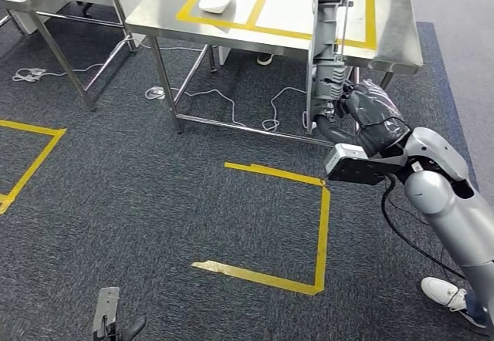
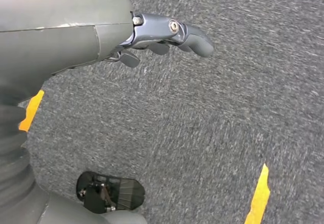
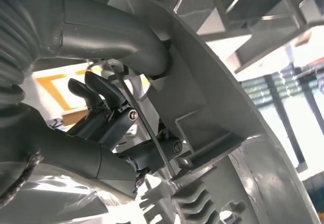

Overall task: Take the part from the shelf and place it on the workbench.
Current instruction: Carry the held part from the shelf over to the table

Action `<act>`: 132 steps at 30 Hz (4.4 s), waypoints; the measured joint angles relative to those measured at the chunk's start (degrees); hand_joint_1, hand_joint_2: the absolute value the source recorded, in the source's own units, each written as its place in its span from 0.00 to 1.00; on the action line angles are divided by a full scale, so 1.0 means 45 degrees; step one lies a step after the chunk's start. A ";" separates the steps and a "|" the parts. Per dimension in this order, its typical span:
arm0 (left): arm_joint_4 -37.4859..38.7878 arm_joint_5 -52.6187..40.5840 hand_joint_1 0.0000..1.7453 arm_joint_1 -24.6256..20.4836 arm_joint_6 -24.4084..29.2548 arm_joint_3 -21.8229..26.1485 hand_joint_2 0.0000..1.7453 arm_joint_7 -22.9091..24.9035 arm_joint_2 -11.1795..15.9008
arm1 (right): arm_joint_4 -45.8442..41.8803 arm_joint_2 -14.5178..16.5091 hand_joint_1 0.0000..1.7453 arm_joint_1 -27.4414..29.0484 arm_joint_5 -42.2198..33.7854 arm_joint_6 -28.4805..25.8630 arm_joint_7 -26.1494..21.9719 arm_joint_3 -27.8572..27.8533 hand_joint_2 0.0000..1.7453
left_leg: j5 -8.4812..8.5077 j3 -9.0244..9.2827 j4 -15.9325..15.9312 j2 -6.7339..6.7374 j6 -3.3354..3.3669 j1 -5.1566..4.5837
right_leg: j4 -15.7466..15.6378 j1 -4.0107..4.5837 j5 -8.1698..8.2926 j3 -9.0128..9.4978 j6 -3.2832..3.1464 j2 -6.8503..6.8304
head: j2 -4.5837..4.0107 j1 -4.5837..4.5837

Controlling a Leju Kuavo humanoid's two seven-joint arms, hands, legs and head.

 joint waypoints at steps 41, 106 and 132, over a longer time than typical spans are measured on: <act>-0.0005 0.0119 0.00 0.0234 -0.0126 -0.0408 1.00 0.0018 0.0215 | -0.2027 -0.1336 1.00 0.2441 0.0254 -0.1549 -0.0264 -0.2097 1.00 | -0.1647 -0.1611 0.3707 -0.0624 -0.0464 0.0021 | -0.0137 -0.0001 -0.0187 0.0293 -0.0521 0.0383 | 0.0000 -0.0092; -0.0010 -0.0364 0.00 0.0066 -0.0350 -0.1418 1.00 0.0596 0.0109 | 0.0067 0.1534 1.00 0.0710 0.1860 0.0005 -0.0022 0.0543 1.00 | 0.0112 -0.1320 0.1617 -0.0711 -0.0332 -0.0047 | -0.0114 -0.0037 -0.0627 0.0817 -0.0484 0.0399 | 0.0000 -0.0095; -0.0049 -0.0017 0.00 0.0015 -0.0339 -0.1560 1.00 0.0533 0.0012 | 0.0553 0.1417 1.00 0.0310 0.1419 -0.0320 -0.0063 0.0933 1.00 | -0.1305 -0.1152 0.2758 -0.0743 -0.0467 0.0011 | -0.0539 -0.0076 -0.0199 0.0679 -0.0482 0.0347 | 0.0000 -0.0232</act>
